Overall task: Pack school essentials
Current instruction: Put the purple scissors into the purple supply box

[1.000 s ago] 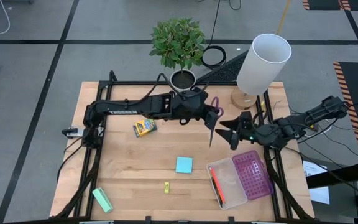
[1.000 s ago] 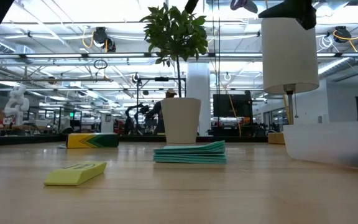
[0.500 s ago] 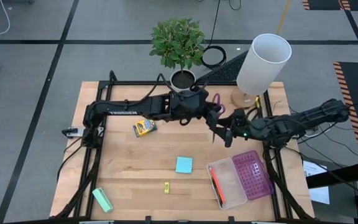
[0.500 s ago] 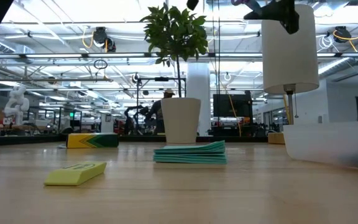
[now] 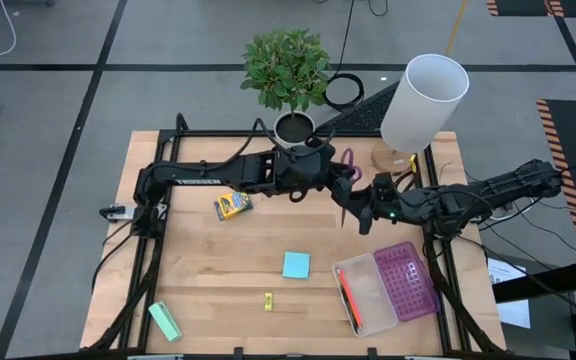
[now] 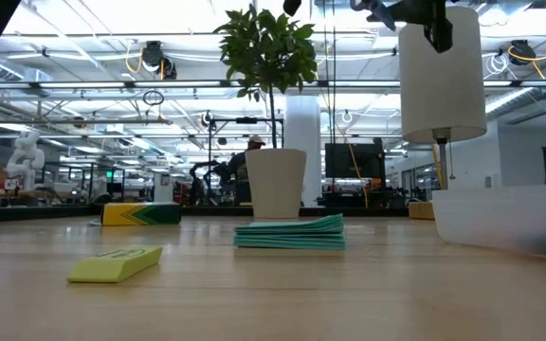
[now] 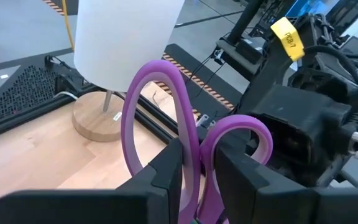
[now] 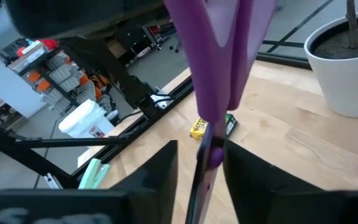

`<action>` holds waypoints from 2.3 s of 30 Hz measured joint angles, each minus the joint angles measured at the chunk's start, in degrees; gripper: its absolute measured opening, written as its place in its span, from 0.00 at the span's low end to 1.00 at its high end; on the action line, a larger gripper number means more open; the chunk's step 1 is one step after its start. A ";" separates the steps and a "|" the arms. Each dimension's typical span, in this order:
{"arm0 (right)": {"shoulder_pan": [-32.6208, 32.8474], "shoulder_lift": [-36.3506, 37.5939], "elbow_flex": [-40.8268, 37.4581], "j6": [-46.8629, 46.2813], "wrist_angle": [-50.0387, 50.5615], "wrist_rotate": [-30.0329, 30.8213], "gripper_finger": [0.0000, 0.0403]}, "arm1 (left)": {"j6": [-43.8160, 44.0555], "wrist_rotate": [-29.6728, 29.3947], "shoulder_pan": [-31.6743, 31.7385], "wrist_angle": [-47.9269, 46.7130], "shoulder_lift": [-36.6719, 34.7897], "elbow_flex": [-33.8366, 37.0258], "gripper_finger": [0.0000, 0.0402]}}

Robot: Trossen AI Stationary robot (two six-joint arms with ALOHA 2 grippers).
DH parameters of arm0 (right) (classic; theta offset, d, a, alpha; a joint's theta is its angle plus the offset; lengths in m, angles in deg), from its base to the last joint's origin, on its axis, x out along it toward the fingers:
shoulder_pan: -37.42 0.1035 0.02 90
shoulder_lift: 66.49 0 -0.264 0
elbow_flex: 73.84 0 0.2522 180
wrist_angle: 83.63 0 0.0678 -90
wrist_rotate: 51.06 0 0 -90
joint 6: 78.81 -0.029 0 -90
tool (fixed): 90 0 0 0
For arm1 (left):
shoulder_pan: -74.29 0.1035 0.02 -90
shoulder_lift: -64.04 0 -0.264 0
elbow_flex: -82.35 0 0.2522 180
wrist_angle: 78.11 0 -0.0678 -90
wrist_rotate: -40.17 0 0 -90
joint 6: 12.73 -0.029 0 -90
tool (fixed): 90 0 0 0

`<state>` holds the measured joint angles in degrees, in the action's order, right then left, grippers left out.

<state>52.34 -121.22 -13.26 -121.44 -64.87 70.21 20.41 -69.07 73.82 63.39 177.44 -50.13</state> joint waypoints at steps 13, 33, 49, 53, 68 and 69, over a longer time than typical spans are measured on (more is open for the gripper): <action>-0.01 0.20 -0.01 -0.69 0.35 0.00 0.07 | -0.29 2.16 0.02 0.03 -0.02 -0.06 0.22; 0.09 7.30 0.04 -5.89 7.50 -3.25 0.04 | 2.59 10.02 -1.21 -11.29 -3.56 -0.01 0.60; 1.92 14.01 0.05 -11.96 15.79 -17.06 0.01 | -3.98 11.52 -1.60 -30.63 -10.40 0.00 0.49; 4.51 14.79 0.05 -19.42 19.43 -21.42 0.01 | -4.16 11.29 -1.90 -38.64 -10.76 0.00 0.47; 22.55 6.33 0.05 -48.14 22.93 -15.63 0.01 | -1.26 5.89 -4.52 -46.58 -10.73 0.00 0.42; 23.83 5.46 0.05 -49.97 23.22 -14.90 0.02 | -1.15 5.59 -4.61 -46.58 -10.71 0.00 0.42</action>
<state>76.17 -115.76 -13.20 -171.41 -41.65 55.30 19.25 -63.47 69.20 16.82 166.73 -50.13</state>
